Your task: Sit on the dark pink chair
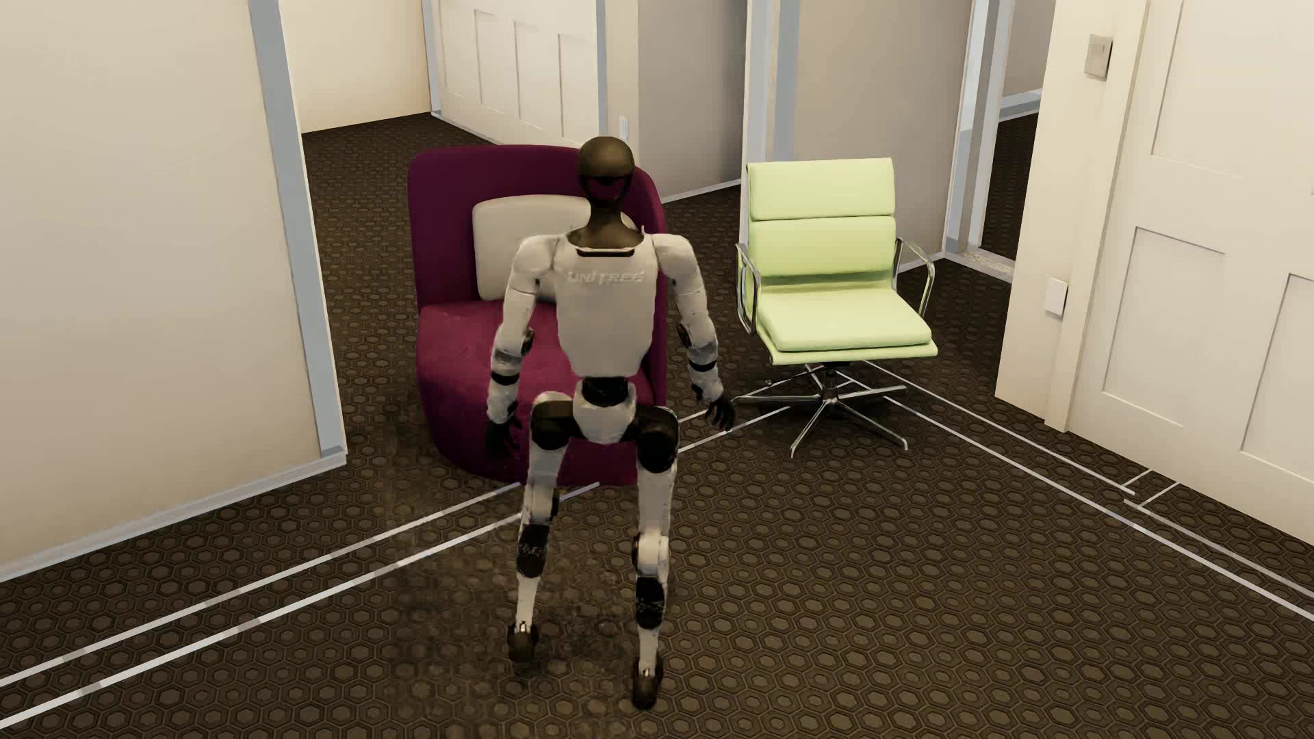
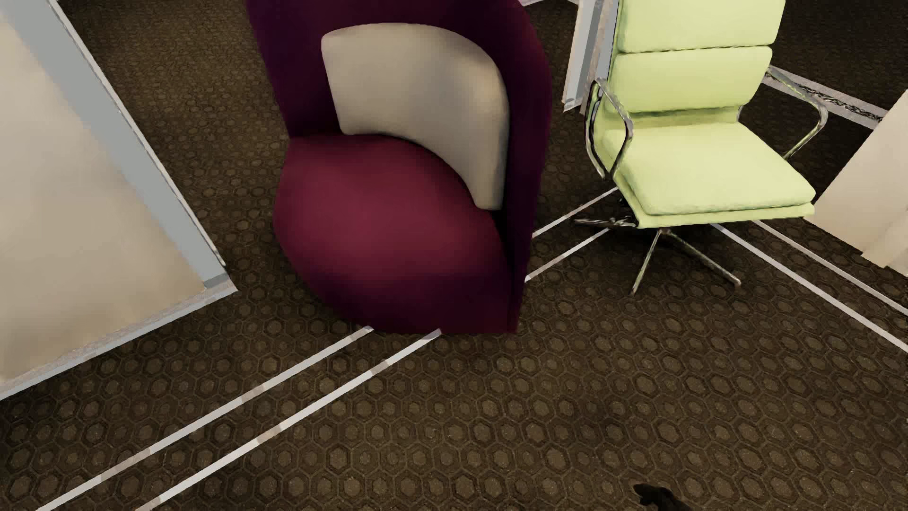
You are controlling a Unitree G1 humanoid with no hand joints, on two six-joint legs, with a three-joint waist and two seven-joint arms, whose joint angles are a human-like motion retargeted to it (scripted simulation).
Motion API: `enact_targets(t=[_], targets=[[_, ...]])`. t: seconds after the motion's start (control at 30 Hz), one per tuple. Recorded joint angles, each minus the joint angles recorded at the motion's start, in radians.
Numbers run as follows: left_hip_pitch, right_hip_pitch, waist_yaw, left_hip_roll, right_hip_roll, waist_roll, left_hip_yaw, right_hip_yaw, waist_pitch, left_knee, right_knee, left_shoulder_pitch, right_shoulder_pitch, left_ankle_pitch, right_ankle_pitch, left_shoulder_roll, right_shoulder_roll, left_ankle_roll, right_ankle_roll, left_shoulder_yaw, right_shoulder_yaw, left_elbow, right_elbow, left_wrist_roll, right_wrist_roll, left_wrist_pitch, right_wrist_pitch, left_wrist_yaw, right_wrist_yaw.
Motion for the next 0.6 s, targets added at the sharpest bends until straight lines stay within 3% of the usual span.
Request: enact_targets(t=[0.03,0.07,0.1,0.13,0.17,0.2,0.23,0.27,0.3,0.33,0.37,0.4,0.43,0.47,0.5,0.53,0.57,0.6], targets=[[-0.026,0.065,0.011,0.003,-0.003,-0.001,0.008,-0.011,-0.023,-0.191,-0.019,0.058,-0.030,0.036,-0.028,-0.012,-0.007,0.023,-0.002,0.003,0.047,-0.020,-0.031,0.016,0.001,0.102,-0.036,-0.035,0.081],[-0.026,0.126,0.021,0.001,-0.001,0.003,0.002,0.005,-0.011,-0.419,-0.040,0.061,-0.093,0.068,-0.053,-0.023,-0.007,0.054,0.005,0.023,0.092,0.063,-0.023,0.023,0.005,-0.032,-0.057,0.006,0.011],[-0.005,0.226,0.021,-0.042,-0.006,0.010,0.051,-0.008,0.017,-0.666,-0.096,0.034,-0.157,0.152,-0.062,-0.031,-0.005,0.118,0.037,0.056,0.100,0.153,-0.030,0.015,0.051,-0.235,-0.078,-0.040,-0.002],[-0.032,0.249,0.027,-0.043,0.000,0.022,0.102,-0.041,-0.017,-0.839,-0.109,0.108,-0.170,0.234,-0.072,-0.041,-0.012,0.139,0.042,0.034,0.072,0.191,-0.063,0.315,-0.008,0.713,-0.002,0.823,-0.077],[-0.100,0.279,0.034,-0.049,0.001,0.025,0.111,-0.047,-0.035,-0.839,-0.114,0.130,-0.178,0.196,-0.081,-0.041,-0.008,0.156,0.053,-0.018,0.075,0.241,-0.063,0.417,-0.064,0.535,-0.038,0.661,-0.047],[-0.163,0.333,0.042,-0.080,-0.021,0.034,0.139,-0.059,-0.044,-0.807,-0.115,0.130,-0.157,0.166,-0.114,-0.038,-0.035,0.245,0.055,0.064,0.063,0.226,-0.186,0.467,0.117,2.017,0.096,2.149,-0.129],[-0.158,0.350,0.066,-0.073,-0.026,0.040,0.134,-0.075,-0.068,-0.786,-0.072,0.131,-0.125,0.192,-0.127,-0.045,-0.052,0.239,0.055,0.071,0.041,0.250,-0.214,0.467,0.105,2.069,0.026,2.162,-0.053],[-0.157,0.359,0.077,-0.073,-0.052,0.037,0.136,-0.058,-0.078,-0.692,0.005,0.122,-0.111,0.137,-0.140,-0.057,-0.056,0.233,0.075,0.096,0.032,0.255,-0.206,0.457,0.119,2.125,0.015,2.198,-0.024],[-0.145,0.340,0.075,-0.088,-0.092,0.020,0.145,-0.053,-0.086,-0.681,0.124,0.102,-0.096,0.268,-0.138,-0.058,-0.054,0.235,0.082,0.151,0.050,0.265,-0.191,0.468,0.133,2.222,-0.001,2.245,-0.003],[-0.172,0.263,0.069,-0.081,-0.124,0.008,0.138,-0.065,-0.098,-0.538,0.335,0.102,-0.076,0.230,-0.065,-0.062,-0.049,0.212,0.083,0.168,0.039,0.260,-0.140,0.451,0.157,2.615,0.000,2.666,-0.019],[-0.137,0.187,0.063,-0.137,-0.164,-0.044,0.014,0.007,-0.086,-0.534,0.551,0.007,-0.074,0.232,0.091,-0.012,-0.005,0.173,0.161,0.117,0.075,0.168,-0.065,-0.032,0.233,0.429,-0.004,0.698,-0.045],[-0.059,0.094,0.033,-0.182,-0.191,-0.022,0.032,-0.036,-0.075,-0.556,0.744,0.005,-0.041,0.217,0.306,-0.010,-0.005,0.250,0.101,0.054,0.109,-0.012,-0.038,-0.033,0.131,-0.008,0.026,-0.074,0.013],[0.000,-0.029,0.005,-0.215,-0.181,-0.017,0.018,-0.009,-0.065,-0.579,0.949,-0.040,-0.009,0.198,0.229,0.011,-0.008,0.299,0.071,0.019,0.120,-0.023,-0.056,-0.068,0.151,0.022,0.060,-0.051,-0.009],[0.052,-0.138,-0.028,-0.233,-0.161,-0.009,-0.006,0.019,-0.069,-0.598,1.080,-0.078,0.011,0.170,0.133,0.030,0.000,0.299,0.047,-0.024,0.100,-0.027,-0.025,-0.087,0.134,0.004,0.051,-0.056,-0.008],[0.134,-0.219,-0.049,-0.262,-0.138,0.000,-0.038,0.078,-0.036,-0.629,1.143,-0.144,0.025,0.151,0.082,0.040,-0.004,0.311,0.072,-0.063,0.073,-0.048,-0.025,-0.134,0.155,-0.001,0.069,-0.052,-0.028],[0.213,-0.292,-0.071,-0.293,-0.122,0.001,-0.054,0.107,-0.024,-0.666,1.149,-0.200,0.058,0.120,0.039,0.050,-0.010,0.332,0.090,-0.124,0.031,-0.078,-0.039,-0.168,0.163,0.008,0.064,-0.026,-0.028],[0.287,-0.362,-0.094,-0.297,-0.088,0.010,-0.058,0.128,-0.030,-0.698,1.106,-0.238,0.105,0.080,0.012,0.055,-0.012,0.332,0.063,-0.150,0.023,-0.123,-0.045,-0.192,0.167,0.014,0.087,-0.011,-0.063],[0.340,-0.407,-0.112,-0.284,-0.066,0.012,-0.072,0.142,-0.013,-0.705,0.999,-0.310,0.109,0.048,-0.004,0.064,-0.009,0.305,0.065,-0.185,0.007,-0.160,-0.030,-0.168,0.139,0.005,0.080,-0.019,-0.023]])
